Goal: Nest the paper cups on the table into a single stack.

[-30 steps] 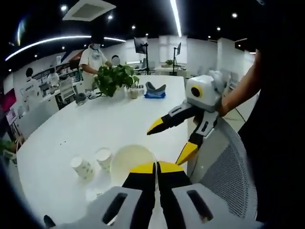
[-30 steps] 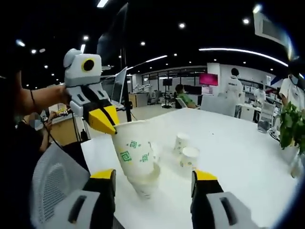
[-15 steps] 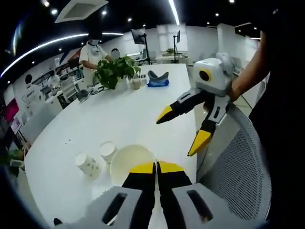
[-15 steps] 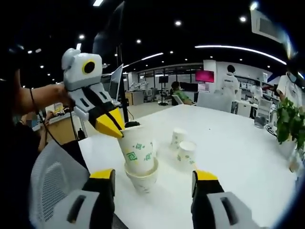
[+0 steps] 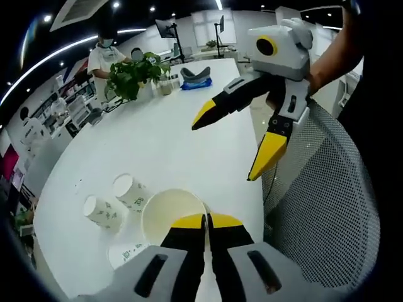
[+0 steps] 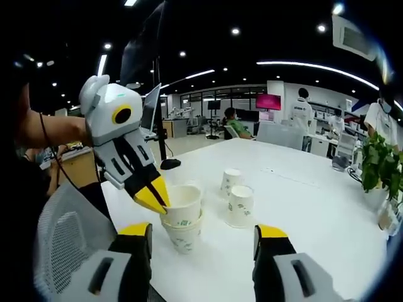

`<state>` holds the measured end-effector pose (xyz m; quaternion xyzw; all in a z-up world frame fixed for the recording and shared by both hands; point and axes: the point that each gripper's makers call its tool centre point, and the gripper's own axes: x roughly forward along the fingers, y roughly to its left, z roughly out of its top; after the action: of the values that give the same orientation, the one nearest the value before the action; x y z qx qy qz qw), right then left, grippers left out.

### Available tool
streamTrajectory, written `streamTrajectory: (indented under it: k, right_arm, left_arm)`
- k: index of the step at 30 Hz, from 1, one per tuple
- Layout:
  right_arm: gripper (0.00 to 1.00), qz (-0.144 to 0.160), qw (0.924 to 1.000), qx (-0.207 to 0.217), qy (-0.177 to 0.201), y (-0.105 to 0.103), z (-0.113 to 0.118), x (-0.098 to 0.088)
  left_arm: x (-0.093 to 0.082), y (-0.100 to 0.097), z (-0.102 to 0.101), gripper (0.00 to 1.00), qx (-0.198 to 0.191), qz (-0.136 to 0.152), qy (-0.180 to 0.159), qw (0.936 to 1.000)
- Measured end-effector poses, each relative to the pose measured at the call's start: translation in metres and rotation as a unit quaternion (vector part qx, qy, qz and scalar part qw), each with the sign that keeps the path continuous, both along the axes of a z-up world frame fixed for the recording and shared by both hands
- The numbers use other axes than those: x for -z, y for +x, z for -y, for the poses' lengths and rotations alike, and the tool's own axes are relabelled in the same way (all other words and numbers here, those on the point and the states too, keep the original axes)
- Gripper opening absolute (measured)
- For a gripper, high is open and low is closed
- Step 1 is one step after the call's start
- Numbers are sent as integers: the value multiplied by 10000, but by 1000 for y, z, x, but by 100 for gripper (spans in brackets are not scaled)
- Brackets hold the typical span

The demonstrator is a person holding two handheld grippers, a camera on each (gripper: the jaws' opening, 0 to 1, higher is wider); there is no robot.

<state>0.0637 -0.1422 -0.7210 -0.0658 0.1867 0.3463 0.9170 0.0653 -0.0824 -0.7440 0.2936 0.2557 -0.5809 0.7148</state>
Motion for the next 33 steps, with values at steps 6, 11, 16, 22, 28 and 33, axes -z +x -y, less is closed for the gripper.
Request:
streamTrajectory:
  k: [6,11,16,22,28,33]
  right_arm:
    - [68,49,9998,136,-109,4,20,1]
    - [73,43,9997,191,-148,4,37,1]
    - [79,11,9994,297,-175,2,54,4]
    - [83,34,9992,341,-220,-4,67,10]
    - [88,61,9994,325,-143,-11,64,11]
    - [89,5,9996,248,-97,-18,58,19]
  left_arm:
    - [10,-1,5,0,36,-123,-56,9999]
    - [16,-2,6,0,98,-166,-49,9998]
    - [24,-3,7,1,166,-116,-7,9998]
    - [22,-5,4,8,126,-116,-53,9998]
    - [9,-4,3,16,-131,-331,-604,9975]
    - [-5,6,-3,23,-414,-353,-1107,9924]
